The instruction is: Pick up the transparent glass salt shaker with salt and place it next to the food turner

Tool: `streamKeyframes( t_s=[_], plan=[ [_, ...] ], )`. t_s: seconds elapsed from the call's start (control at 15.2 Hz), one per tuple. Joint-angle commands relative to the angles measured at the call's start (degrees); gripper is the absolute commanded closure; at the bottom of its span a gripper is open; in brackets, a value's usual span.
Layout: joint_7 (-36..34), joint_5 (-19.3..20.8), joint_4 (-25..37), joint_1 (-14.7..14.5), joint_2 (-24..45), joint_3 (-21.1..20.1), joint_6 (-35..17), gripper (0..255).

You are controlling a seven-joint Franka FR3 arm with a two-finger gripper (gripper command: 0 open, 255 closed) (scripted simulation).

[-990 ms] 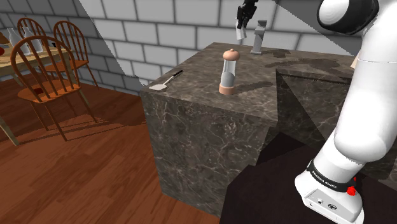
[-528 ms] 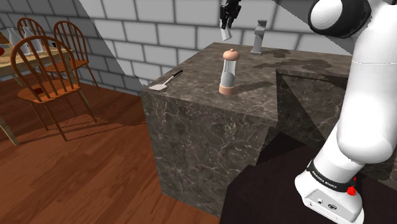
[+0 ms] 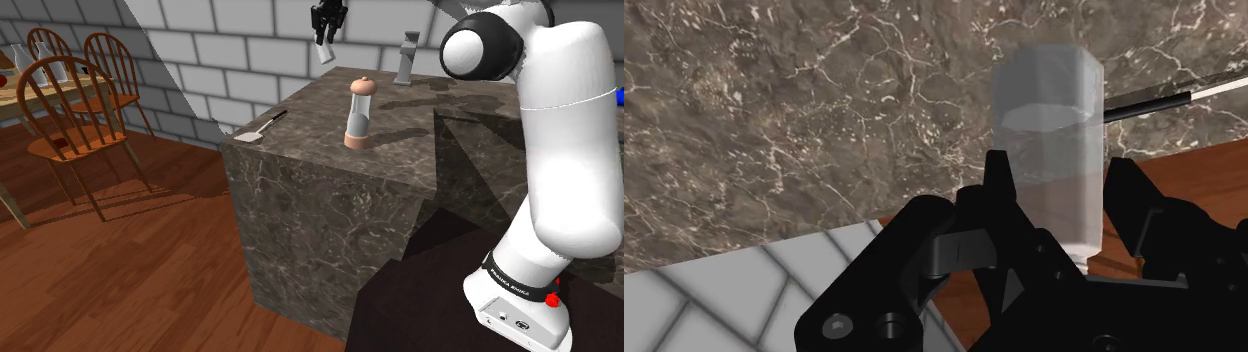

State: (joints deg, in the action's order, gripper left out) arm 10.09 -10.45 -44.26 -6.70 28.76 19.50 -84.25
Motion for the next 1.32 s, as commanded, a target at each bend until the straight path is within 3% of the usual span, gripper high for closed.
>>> streamKeyframes(
  t_s=[0.0, 0.13, 0.4, 1.25],
  plan=[
    [-2.38, -0.99, 9.61, 0.49, 5.75, -0.87, 3.7, 255],
    [-2.02, 0.22, 0.3, -1.67, 1.46, -0.31, -1.19, 255],
    [-1.86, 1.51, -9.94, -3.81, -2.69, 0.1, -7.24, 255],
    [-1.87, 3.35, -28.83, -6.69, -8.24, 0.24, -20.65, 255]
  ],
)
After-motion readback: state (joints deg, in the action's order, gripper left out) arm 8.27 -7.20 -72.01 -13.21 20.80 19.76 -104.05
